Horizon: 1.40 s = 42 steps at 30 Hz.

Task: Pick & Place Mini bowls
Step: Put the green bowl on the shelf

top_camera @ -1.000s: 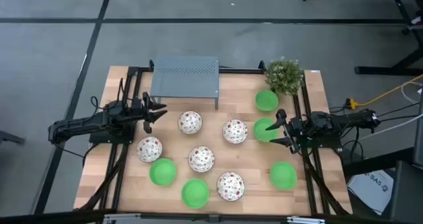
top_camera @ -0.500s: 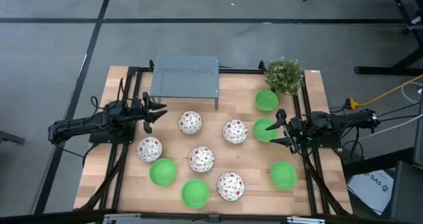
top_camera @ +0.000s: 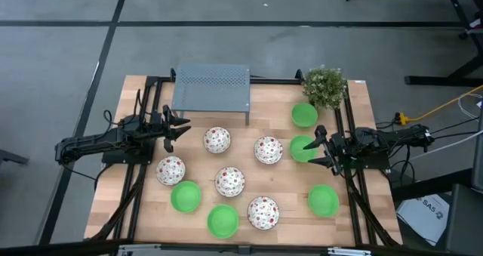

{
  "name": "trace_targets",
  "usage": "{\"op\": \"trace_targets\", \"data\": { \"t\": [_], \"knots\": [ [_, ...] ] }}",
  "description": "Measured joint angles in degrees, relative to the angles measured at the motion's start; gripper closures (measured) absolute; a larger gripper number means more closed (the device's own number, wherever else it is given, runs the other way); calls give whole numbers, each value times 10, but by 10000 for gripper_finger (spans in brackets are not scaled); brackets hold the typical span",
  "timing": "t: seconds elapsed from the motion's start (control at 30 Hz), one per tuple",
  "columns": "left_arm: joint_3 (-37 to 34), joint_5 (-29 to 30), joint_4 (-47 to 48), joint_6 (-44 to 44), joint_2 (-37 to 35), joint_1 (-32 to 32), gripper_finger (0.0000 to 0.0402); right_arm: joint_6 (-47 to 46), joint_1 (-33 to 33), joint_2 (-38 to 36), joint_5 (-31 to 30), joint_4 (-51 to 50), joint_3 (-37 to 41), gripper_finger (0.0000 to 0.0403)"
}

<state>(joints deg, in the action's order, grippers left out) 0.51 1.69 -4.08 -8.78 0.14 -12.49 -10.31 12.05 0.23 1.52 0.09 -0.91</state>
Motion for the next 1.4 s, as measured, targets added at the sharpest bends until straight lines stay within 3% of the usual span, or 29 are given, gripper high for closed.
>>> {"op": "trace_targets", "data": {
  "t": [0.1,0.33,0.53,0.9,1.13,1.4],
  "knots": [
    [0,0,0,0,0,0,276,-40,0,0,-31,14,0,157],
    [0,0,0,0,0,0,276,4,0,1,-165,112,0,157],
    [0,0,0,0,0,0,276,49,0,45,-140,115,-44,157],
    [0,0,0,0,0,0,276,192,0,366,-308,-63,-355,157],
    [0,0,0,0,0,0,276,92,0,554,-371,-148,-564,157],
    [0,0,0,0,0,0,276,-39,0,750,-334,-312,-774,157]
  ]
}}
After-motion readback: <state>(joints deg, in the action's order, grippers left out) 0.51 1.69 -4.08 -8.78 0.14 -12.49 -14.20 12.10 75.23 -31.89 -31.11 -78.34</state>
